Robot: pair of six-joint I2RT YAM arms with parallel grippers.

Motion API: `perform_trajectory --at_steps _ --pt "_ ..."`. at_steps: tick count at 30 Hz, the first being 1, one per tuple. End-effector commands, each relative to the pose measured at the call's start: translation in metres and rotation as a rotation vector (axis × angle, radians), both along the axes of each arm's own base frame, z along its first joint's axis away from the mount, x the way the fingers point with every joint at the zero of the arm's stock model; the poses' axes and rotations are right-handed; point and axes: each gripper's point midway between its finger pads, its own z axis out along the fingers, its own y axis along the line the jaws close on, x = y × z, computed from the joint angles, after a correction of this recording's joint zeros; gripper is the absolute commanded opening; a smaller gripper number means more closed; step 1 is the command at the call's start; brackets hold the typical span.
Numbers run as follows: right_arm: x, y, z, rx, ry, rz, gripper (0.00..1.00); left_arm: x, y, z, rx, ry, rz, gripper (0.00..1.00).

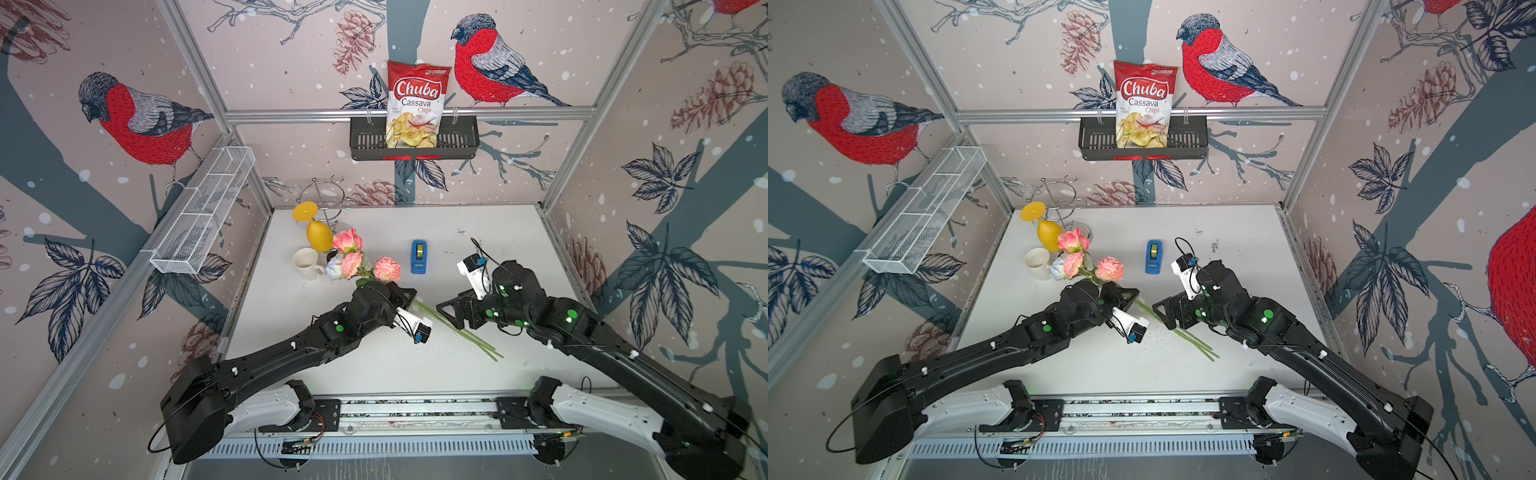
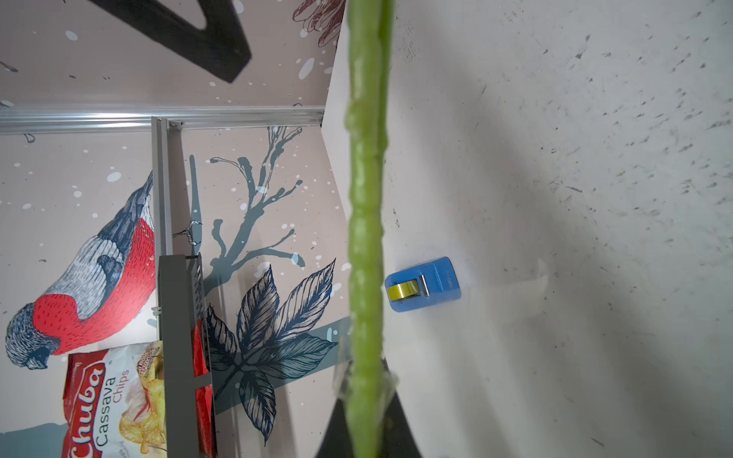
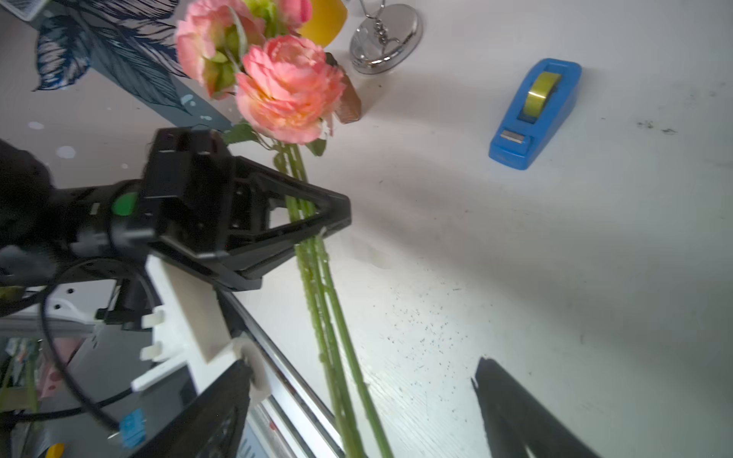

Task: Wrap bouquets with tape
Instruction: Wrap the tape around the bouquet.

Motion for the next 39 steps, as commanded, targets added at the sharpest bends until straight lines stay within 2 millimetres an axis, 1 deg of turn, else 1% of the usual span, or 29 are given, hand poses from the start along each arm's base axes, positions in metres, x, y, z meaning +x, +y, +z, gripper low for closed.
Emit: perform_trajectory --at_steps 1,6,9,10,12,15,16,17,18,19,20,22,23,24,25,26,28,31,34,37,39 --pt "-0.011 0.0 -0.014 -0.034 0.032 0.039 0.85 0.003 -0.008 0.023 -0.045 -0.073 -0.031 0.0" --pt "-0.025 0.005 -0.025 -0.056 0.044 0.096 0.83 0.004 -0.011 0.031 -0.059 -0.085 -0.041 0.0" --pt "-0.028 0.007 -0.032 -0.076 0.045 0.113 0.79 0.004 -0.011 0.035 -0.066 -0.095 -0.041 0.0" --pt "-0.027 0.006 -0.036 -0.092 0.043 0.105 0.75 0.004 -0.011 0.036 -0.067 -0.095 -0.041 0.0" --pt "-0.022 0.006 -0.04 -0.117 0.034 0.09 0.64 0.004 -0.012 0.037 -0.074 -0.096 -0.047 0.0" --pt "-0.012 0.006 -0.034 -0.136 -0.004 0.064 0.33 0.004 -0.014 0.042 -0.101 -0.088 -0.043 0.0" --pt "-0.009 0.006 -0.03 -0.135 -0.024 0.054 0.17 0.004 -0.015 0.045 -0.123 -0.077 -0.043 0.0" --pt "-0.005 0.005 -0.023 -0.129 -0.044 0.037 0.05 0.004 -0.016 0.05 -0.155 -0.068 -0.042 0.0" --pt "-0.002 0.004 -0.017 -0.122 -0.062 0.027 0.0 0.003 -0.016 0.051 -0.171 -0.057 -0.044 0.0" --pt "0.001 0.003 -0.011 -0.114 -0.083 0.012 0.0 0.002 -0.016 0.054 -0.193 -0.046 -0.045 0.01" --pt "0.004 0.0 -0.005 -0.105 -0.104 -0.008 0.0 0.0 -0.017 0.058 -0.226 -0.03 -0.047 0.12" --pt "0.01 -0.006 0.007 -0.088 -0.145 -0.052 0.0 -0.003 -0.017 0.069 -0.302 0.016 -0.055 0.39" --pt "0.013 -0.009 0.012 -0.081 -0.161 -0.073 0.0 -0.006 -0.016 0.076 -0.351 0.034 -0.063 0.49" --pt "0.015 -0.011 0.017 -0.074 -0.173 -0.085 0.0 -0.007 -0.015 0.083 -0.399 0.047 -0.067 0.55" --pt "0.017 -0.014 0.023 -0.066 -0.187 -0.096 0.0 -0.01 -0.012 0.094 -0.468 0.067 -0.074 0.58" --pt "0.019 -0.016 0.028 -0.059 -0.2 -0.108 0.0 -0.013 -0.009 0.102 -0.526 0.093 -0.081 0.6" --pt "0.021 -0.019 0.035 -0.049 -0.216 -0.122 0.0 -0.02 -0.005 0.111 -0.595 0.144 -0.102 0.62" --pt "0.021 -0.017 0.046 -0.034 -0.237 -0.108 0.0 -0.034 -0.001 0.118 -0.695 0.214 -0.148 0.65" --pt "0.02 -0.017 0.057 -0.015 -0.257 -0.1 0.0 -0.04 0.006 0.122 -0.815 0.275 -0.156 0.66" --pt "0.015 -0.015 0.069 0.01 -0.27 -0.066 0.0 -0.039 0.008 0.115 -0.896 0.333 -0.151 0.67" --pt "0.011 -0.014 0.079 0.035 -0.284 -0.049 0.0 -0.039 0.006 0.109 -0.935 0.385 -0.155 0.67"
